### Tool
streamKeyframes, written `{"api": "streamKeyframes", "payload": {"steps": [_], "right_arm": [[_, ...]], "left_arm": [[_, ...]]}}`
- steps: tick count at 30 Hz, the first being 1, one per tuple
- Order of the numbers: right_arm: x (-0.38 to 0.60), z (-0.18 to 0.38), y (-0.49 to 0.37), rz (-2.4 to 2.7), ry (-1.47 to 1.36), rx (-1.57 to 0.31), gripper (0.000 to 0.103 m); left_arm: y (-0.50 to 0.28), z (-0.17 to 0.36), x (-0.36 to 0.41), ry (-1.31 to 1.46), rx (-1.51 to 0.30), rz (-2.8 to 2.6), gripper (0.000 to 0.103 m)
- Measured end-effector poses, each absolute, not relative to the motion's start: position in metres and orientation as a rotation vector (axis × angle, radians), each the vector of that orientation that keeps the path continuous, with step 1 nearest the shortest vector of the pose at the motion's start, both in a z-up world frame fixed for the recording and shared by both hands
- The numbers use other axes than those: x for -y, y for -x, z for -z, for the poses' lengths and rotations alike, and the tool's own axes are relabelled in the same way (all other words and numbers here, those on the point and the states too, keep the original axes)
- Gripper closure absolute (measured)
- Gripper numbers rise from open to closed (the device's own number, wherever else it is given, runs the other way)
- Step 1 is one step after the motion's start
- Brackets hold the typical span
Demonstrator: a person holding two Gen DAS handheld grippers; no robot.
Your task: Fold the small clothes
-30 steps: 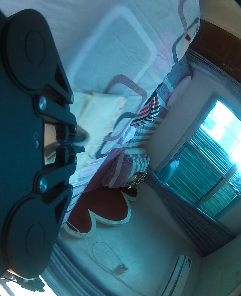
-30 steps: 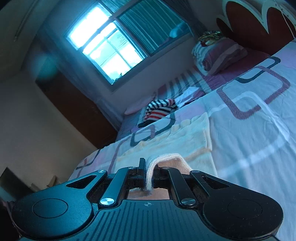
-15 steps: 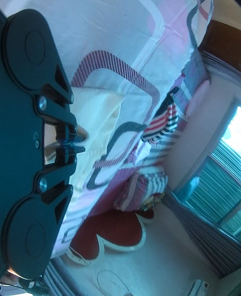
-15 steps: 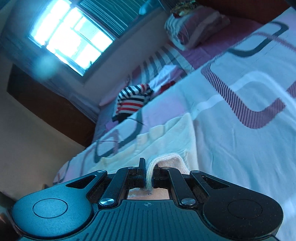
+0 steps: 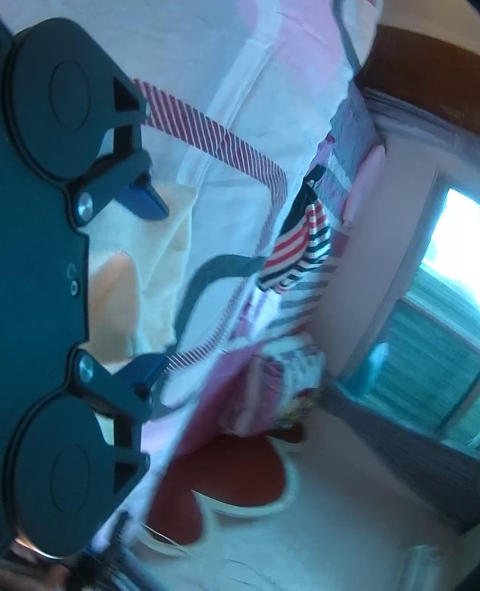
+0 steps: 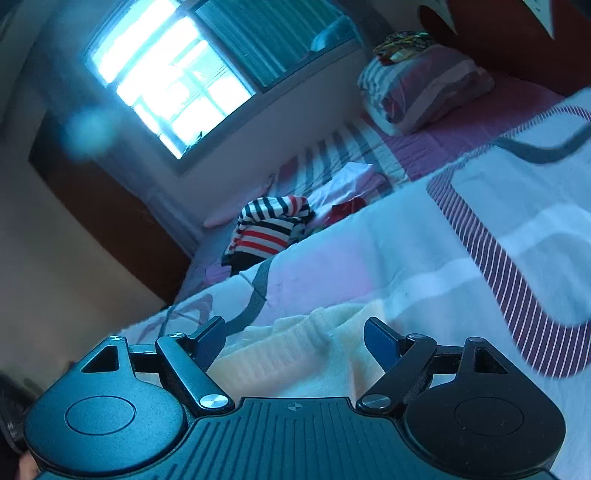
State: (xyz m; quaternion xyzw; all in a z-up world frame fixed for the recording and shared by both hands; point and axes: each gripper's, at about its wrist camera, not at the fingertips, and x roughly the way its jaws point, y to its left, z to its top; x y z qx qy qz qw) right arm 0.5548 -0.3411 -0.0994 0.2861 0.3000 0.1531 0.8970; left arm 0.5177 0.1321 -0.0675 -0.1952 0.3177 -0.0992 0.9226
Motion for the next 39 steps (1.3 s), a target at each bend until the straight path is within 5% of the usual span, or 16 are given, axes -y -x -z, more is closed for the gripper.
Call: {"api": "streamKeyframes", "payload": {"steps": [6, 15, 21, 26, 27, 29, 30, 34, 39], "right_arm": [[0.313, 0.110, -0.566, -0.349, -0.369, -0.704, 0.042], [0.299, 0.124, -0.571, -0.360, -0.295, -0.719, 0.047], [0.295, 0.124, -0.570, -0.369, -0.269, -0.726, 0.047], [0.294, 0.125, -0.573, -0.367, -0.245, -0.732, 0.061], [0.294, 0.126, -0.575, -0.369, -0.240, -0.735, 0.067], [0.293, 0.126, -0.577, -0.370, -0.231, -0.741, 0.085], [0.293, 0.125, -0.577, -0.371, -0.224, -0.739, 0.101], [0.298, 0.115, -0.565, -0.351, -0.216, -0.637, 0.101], [0.295, 0.126, -0.575, -0.308, -0.211, -0.668, 0.101]], "left_arm": [[-0.522, 0.069, -0.127, 0.344, -0.658, 0.262, 0.038], [-0.499, 0.064, -0.131, 0.303, -0.622, 0.370, 0.039], [-0.531, 0.073, -0.100, 0.099, -0.709, 0.311, 0.051], [-0.553, 0.084, -0.097, 0.116, -0.770, 0.324, 0.052], [-0.553, 0.084, -0.095, 0.097, -0.759, 0.324, 0.056], [-0.552, 0.083, -0.094, 0.095, -0.752, 0.333, 0.096], [-0.549, 0.081, -0.096, 0.109, -0.727, 0.327, 0.098], [-0.531, 0.071, -0.099, 0.119, -0.564, 0.279, 0.098], [-0.547, 0.090, -0.093, 0.080, -0.668, 0.207, 0.096]]}}
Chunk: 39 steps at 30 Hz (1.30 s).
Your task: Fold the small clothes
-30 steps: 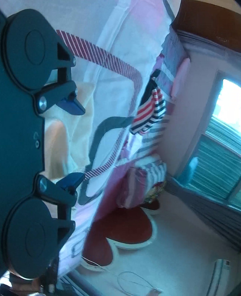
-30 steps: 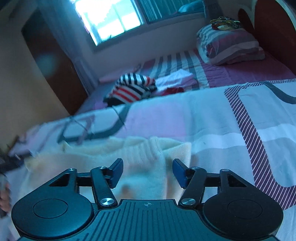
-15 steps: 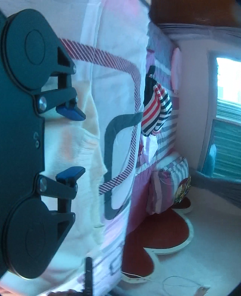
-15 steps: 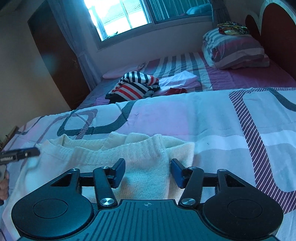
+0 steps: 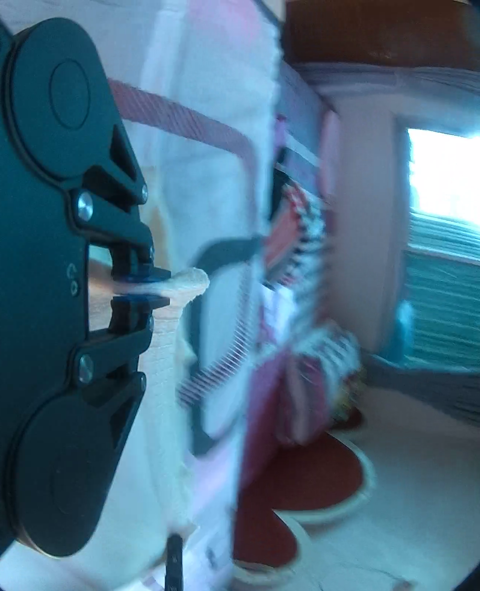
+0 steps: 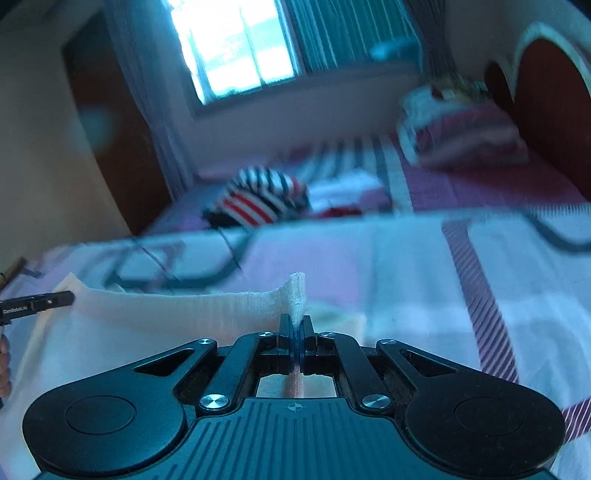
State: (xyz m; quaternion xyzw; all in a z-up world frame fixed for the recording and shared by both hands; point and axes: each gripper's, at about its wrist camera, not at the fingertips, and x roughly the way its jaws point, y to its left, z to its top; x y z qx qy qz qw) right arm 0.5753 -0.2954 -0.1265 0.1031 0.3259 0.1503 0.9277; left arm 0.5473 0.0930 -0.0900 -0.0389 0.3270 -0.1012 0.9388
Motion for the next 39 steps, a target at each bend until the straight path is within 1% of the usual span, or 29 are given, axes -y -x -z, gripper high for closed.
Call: {"api": "streamKeyframes", "payload": {"steps": [1, 2, 3, 4, 5, 6, 7, 9, 10, 14, 15, 16, 17, 18, 20, 22, 24, 27, 29, 31, 33, 34, 35, 37, 38, 39], "right_arm": [[0.293, 0.134, -0.580, -0.294, -0.203, -0.695, 0.102], [0.294, 0.137, -0.581, -0.298, -0.212, -0.689, 0.102], [0.295, 0.137, -0.582, -0.296, -0.226, -0.689, 0.101], [0.297, 0.136, -0.583, -0.291, -0.243, -0.700, 0.099], [0.299, 0.133, -0.584, -0.283, -0.251, -0.710, 0.094], [0.298, 0.127, -0.581, -0.260, -0.239, -0.710, 0.080], [0.294, 0.119, -0.575, -0.225, -0.203, -0.685, 0.071], [0.278, 0.107, -0.561, -0.270, -0.170, -0.622, 0.071], [0.264, 0.105, -0.558, -0.323, -0.165, -0.629, 0.071], [0.197, 0.115, -0.561, -0.447, -0.045, -0.679, 0.071], [0.187, 0.119, -0.564, -0.451, -0.017, -0.685, 0.067], [0.184, 0.123, -0.566, -0.442, 0.008, -0.683, 0.056], [0.188, 0.125, -0.568, -0.429, 0.018, -0.678, 0.054], [0.198, 0.125, -0.570, -0.387, 0.012, -0.672, 0.054], [0.224, 0.127, -0.577, -0.217, 0.027, -0.680, 0.054], [0.251, 0.131, -0.582, -0.165, -0.007, -0.710, 0.050], [0.263, 0.126, -0.581, -0.152, -0.045, -0.716, 0.050], [0.254, 0.104, -0.555, -0.223, -0.078, -0.636, 0.050], [0.230, 0.100, -0.537, -0.340, -0.068, -0.633, 0.050], [0.201, 0.107, -0.523, -0.430, -0.012, -0.660, 0.050], [0.181, 0.125, -0.522, -0.406, 0.063, -0.702, 0.050], [0.181, 0.130, -0.521, -0.389, 0.065, -0.683, 0.050], [0.184, 0.132, -0.522, -0.385, 0.049, -0.676, 0.050], [0.188, 0.126, -0.519, -0.336, 0.050, -0.684, 0.051], [0.192, 0.119, -0.515, -0.315, 0.043, -0.674, 0.051], [0.196, 0.113, -0.508, -0.328, 0.015, -0.651, 0.051]], "left_arm": [[-0.550, 0.095, -0.091, 0.071, -0.690, 0.196, 0.091], [-0.551, 0.096, -0.091, 0.065, -0.685, 0.194, 0.090], [-0.552, 0.094, -0.092, 0.063, -0.686, 0.180, 0.080], [-0.551, 0.091, -0.092, 0.056, -0.685, 0.155, 0.059], [-0.546, 0.085, -0.091, 0.027, -0.673, 0.110, 0.047], [-0.537, 0.077, -0.086, -0.018, -0.628, 0.071, 0.034], [-0.526, 0.068, -0.080, -0.057, -0.578, 0.073, 0.028], [-0.514, 0.058, -0.063, -0.018, -0.571, 0.148, 0.027], [-0.512, 0.056, -0.050, 0.010, -0.585, 0.218, 0.026], [-0.518, 0.069, 0.010, -0.142, -0.624, 0.320, 0.026], [-0.522, 0.074, 0.014, -0.168, -0.635, 0.316, 0.026], [-0.527, 0.079, 0.010, -0.187, -0.645, 0.292, 0.025], [-0.531, 0.083, 0.002, -0.206, -0.649, 0.251, 0.025], [-0.533, 0.086, -0.011, -0.220, -0.641, 0.196, 0.022], [-0.536, 0.095, -0.034, -0.260, -0.650, 0.075, 0.019], [-0.535, 0.090, -0.049, -0.186, -0.662, 0.087, 0.021], [-0.525, 0.077, -0.047, -0.177, -0.622, 0.042, 0.027], [-0.503, 0.062, -0.030, -0.122, -0.549, 0.123, 0.020], [-0.494, 0.064, -0.005, -0.129, -0.570, 0.219, 0.020], [-0.489, 0.076, 0.020, -0.191, -0.590, 0.250, 0.020], [-0.495, 0.092, 0.030, -0.243, -0.641, 0.231, 0.021], [-0.498, 0.098, 0.025, -0.220, -0.656, 0.227, 0.017], [-0.500, 0.097, 0.015, -0.157, -0.660, 0.223, 0.017], [-0.497, 0.083, 0.001, -0.132, -0.658, 0.165, 0.028], [-0.491, 0.075, -0.004, -0.123, -0.635, 0.153, 0.028], [-0.485, 0.072, -0.006, -0.088, -0.617, 0.169, 0.025]]}}
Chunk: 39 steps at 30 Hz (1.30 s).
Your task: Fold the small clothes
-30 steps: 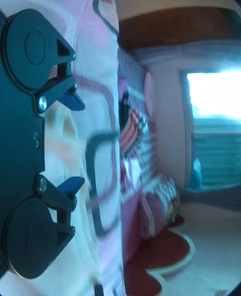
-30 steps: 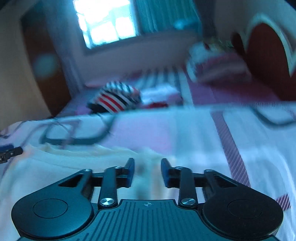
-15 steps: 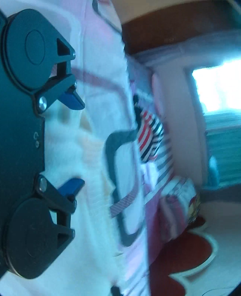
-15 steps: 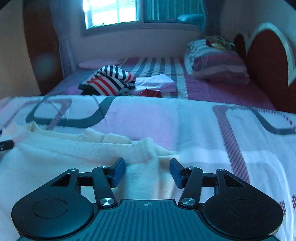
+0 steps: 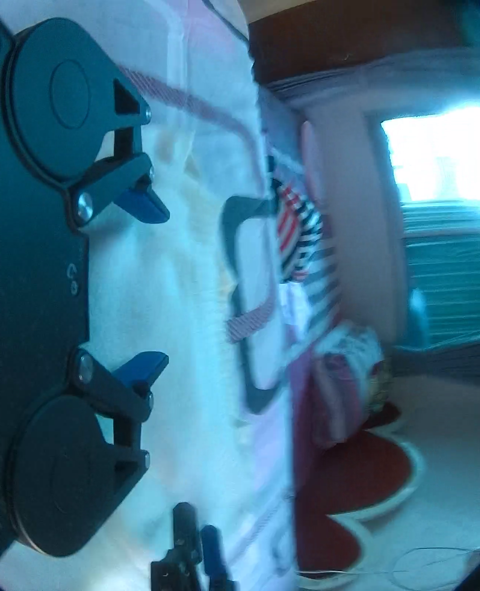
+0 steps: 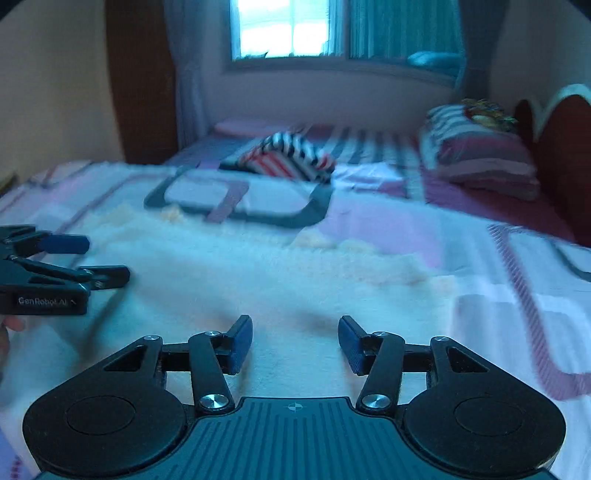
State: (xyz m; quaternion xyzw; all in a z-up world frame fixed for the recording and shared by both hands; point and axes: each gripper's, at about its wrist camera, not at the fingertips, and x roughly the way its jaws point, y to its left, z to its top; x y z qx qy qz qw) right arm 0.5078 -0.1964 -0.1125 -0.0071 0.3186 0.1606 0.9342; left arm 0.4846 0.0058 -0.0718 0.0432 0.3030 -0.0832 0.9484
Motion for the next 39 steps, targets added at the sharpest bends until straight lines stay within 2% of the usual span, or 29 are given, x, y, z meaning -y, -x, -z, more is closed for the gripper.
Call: {"api": "streamKeyframes", "payload": {"steps": [5, 12, 15, 17, 23, 29, 39], "right_arm": [[0.169, 0.121, -0.479, -0.377, 0.078, -0.674, 0.052], [0.219, 0.125, -0.475, -0.185, -0.007, -0.695, 0.052], [0.227, 0.112, -0.463, -0.174, -0.036, -0.701, 0.052], [0.218, 0.099, -0.445, -0.230, -0.064, -0.656, 0.052], [0.159, 0.117, -0.396, -0.357, -0.012, -0.732, 0.052], [0.144, 0.130, -0.374, -0.318, 0.048, -0.710, 0.052], [0.223, 0.131, -0.351, -0.163, -0.008, -0.734, 0.052]], "left_arm": [[-0.465, 0.083, 0.019, -0.089, -0.665, 0.231, 0.025], [-0.438, 0.094, -0.039, -0.042, -0.652, 0.108, 0.025], [-0.422, 0.081, -0.041, -0.038, -0.628, 0.074, 0.031], [-0.406, 0.071, -0.034, -0.014, -0.601, 0.101, 0.026], [-0.377, 0.093, 0.004, -0.076, -0.678, 0.198, 0.027], [-0.362, 0.095, -0.008, -0.065, -0.688, 0.170, 0.027], [-0.338, 0.092, -0.058, -0.033, -0.710, 0.089, 0.026]]}}
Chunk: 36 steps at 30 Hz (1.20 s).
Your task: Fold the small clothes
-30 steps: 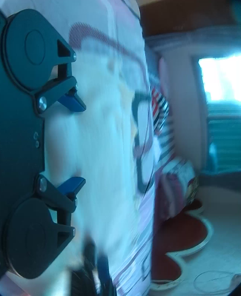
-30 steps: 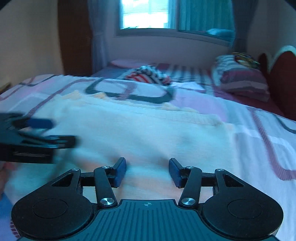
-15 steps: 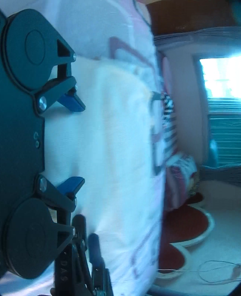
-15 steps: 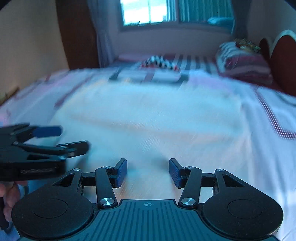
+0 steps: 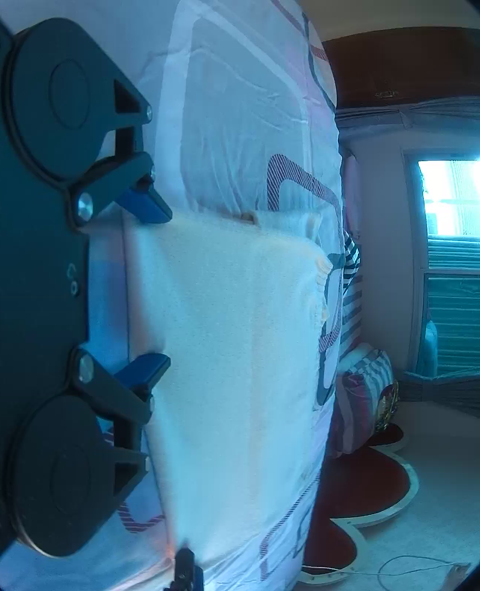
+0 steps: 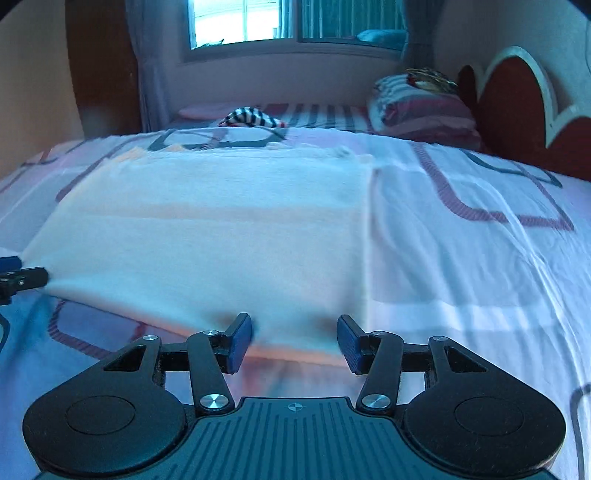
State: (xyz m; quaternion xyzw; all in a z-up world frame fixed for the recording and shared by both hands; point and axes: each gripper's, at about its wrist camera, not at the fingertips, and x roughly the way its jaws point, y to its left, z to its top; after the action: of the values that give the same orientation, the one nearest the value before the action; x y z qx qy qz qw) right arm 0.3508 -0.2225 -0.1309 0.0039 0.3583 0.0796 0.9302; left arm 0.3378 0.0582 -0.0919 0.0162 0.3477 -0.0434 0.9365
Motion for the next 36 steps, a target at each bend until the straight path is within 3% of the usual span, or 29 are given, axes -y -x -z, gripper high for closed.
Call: {"api": "streamKeyframes", "payload": {"steps": [15, 36], "right_arm": [[0.229, 0.125, -0.347, -0.136, -0.002, -0.761, 0.058], [0.227, 0.124, -0.356, -0.134, 0.037, -0.801, 0.058]], "left_arm": [[-0.341, 0.091, -0.052, -0.037, -0.739, 0.061, 0.026], [-0.344, 0.089, -0.056, -0.053, -0.781, 0.093, 0.024]]}}
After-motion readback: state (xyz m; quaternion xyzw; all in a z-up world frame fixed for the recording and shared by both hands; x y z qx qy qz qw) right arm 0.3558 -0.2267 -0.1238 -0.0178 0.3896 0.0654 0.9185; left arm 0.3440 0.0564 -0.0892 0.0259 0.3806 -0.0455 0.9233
